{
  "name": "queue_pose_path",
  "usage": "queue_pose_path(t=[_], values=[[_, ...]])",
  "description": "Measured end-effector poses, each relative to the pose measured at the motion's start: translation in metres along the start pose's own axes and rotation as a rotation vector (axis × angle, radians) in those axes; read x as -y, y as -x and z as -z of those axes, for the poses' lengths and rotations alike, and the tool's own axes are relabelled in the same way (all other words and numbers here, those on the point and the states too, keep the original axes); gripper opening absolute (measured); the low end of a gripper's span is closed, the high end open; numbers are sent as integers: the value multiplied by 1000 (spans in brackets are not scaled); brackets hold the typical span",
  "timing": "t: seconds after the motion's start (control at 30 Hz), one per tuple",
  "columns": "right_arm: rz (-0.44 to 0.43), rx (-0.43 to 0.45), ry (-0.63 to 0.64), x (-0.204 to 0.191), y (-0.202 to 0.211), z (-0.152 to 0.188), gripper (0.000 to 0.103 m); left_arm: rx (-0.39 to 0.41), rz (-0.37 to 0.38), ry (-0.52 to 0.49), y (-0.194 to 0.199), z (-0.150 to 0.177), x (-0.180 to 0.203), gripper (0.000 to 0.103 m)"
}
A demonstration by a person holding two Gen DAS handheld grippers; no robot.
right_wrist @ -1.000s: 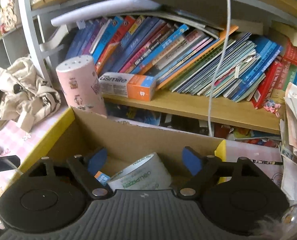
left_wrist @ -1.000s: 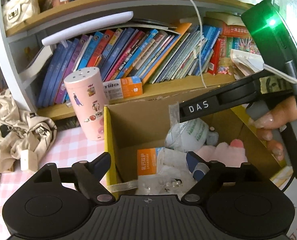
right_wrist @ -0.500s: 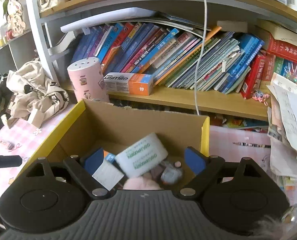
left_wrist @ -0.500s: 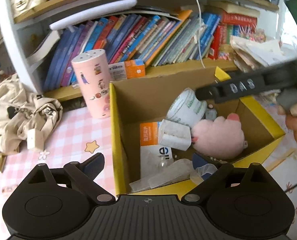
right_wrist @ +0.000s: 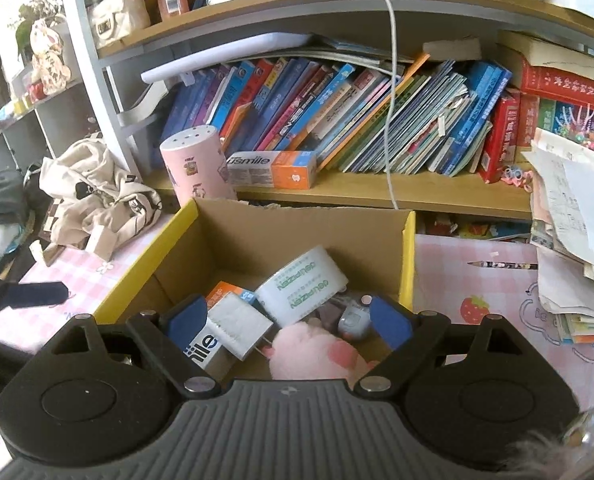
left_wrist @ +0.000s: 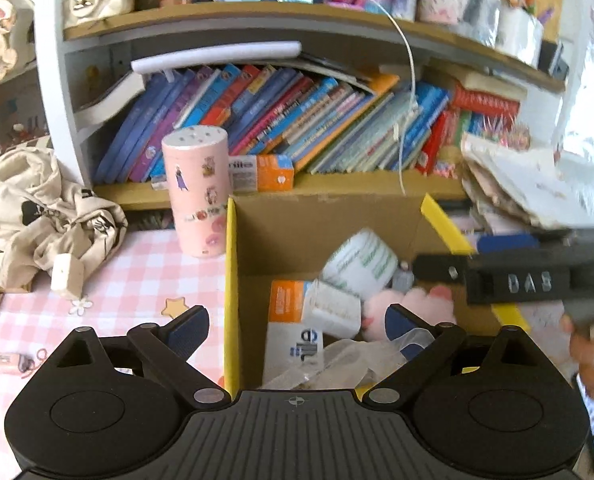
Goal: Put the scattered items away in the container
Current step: 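Open the left tool over the box and withdraw both tools, then grasp the ribbon snagged on the left tool with the right tool while the left tool pulls away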
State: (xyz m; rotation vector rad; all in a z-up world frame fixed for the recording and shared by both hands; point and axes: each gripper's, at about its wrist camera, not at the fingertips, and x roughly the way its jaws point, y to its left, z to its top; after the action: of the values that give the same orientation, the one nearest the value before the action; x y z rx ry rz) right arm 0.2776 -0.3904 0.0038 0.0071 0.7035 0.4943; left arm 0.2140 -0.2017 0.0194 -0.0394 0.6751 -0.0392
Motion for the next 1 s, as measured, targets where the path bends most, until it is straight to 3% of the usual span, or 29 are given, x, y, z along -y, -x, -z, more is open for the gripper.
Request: queue_pose_path(t=[0.2, 0.27, 0.57, 0.83, 1.0], values=[[16, 5, -20, 8, 5, 3, 89, 261, -49, 10, 27, -19, 4, 97], [21, 6, -22, 9, 6, 4, 89, 300, -45, 3, 30, -24, 5, 98], [-41, 3, 34, 0, 12, 13, 88, 229, -62, -59, 17, -26, 11, 98], [-219, 86, 187, -27, 32, 25, 86, 182, -90, -29, 7, -26, 4, 98], [-274, 102, 213, -40, 31, 26, 61, 171, 32, 125, 6, -25, -6, 98]])
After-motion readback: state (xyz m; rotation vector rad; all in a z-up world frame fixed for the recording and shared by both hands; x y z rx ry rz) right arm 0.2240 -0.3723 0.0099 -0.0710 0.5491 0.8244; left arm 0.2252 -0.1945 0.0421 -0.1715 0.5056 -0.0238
